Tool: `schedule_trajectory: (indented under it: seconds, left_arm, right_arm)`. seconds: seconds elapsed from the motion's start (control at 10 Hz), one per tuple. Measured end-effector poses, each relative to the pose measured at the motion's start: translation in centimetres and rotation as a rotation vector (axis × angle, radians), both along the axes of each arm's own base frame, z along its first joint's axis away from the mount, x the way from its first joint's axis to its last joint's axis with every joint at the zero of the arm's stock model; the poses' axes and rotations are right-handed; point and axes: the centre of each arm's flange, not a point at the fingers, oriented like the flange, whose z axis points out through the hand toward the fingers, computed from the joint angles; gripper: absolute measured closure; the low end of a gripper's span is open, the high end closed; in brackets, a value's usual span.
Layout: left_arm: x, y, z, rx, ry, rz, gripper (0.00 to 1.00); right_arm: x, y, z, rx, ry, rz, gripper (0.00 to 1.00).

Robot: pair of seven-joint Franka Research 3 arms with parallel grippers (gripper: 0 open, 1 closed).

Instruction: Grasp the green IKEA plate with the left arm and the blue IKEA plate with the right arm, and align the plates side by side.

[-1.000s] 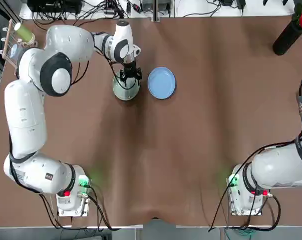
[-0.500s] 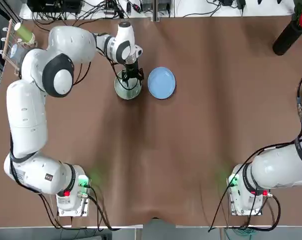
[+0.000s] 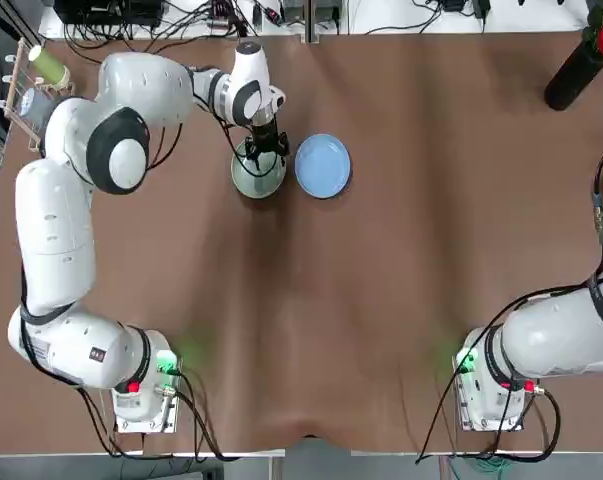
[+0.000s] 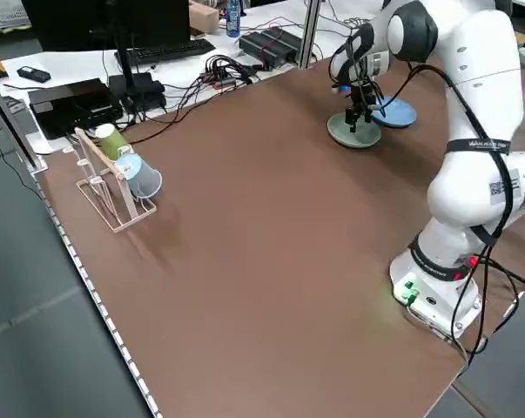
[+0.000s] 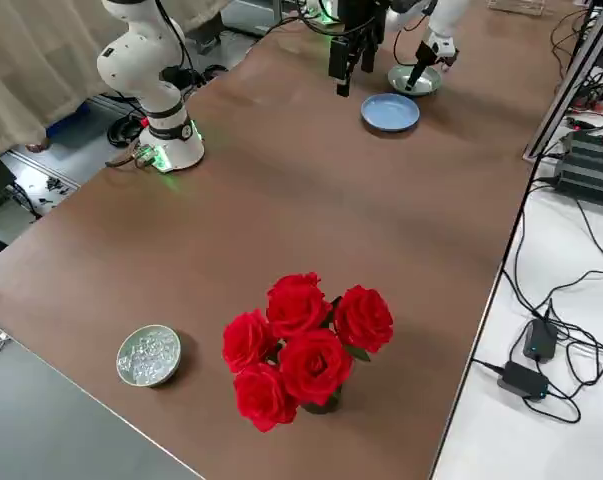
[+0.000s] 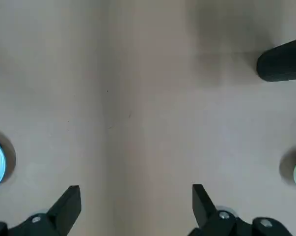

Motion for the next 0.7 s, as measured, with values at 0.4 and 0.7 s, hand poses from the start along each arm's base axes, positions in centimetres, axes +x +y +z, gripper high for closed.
schedule_trajectory:
  seconds: [0.4,0.7]
  left_arm:
    - [0.85,-0.01,0.13,-0.011,-0.020,0.011,0.00]
    - [0.95,-0.08,0.21,-0.015,-0.027,0.012,0.00]
  right_arm:
    - [0.00,0.16,0.10,0.001,-0.002,0.003,0.00]
    - [0.00,0.07,0.23,0.001,-0.004,0.001,0.00]
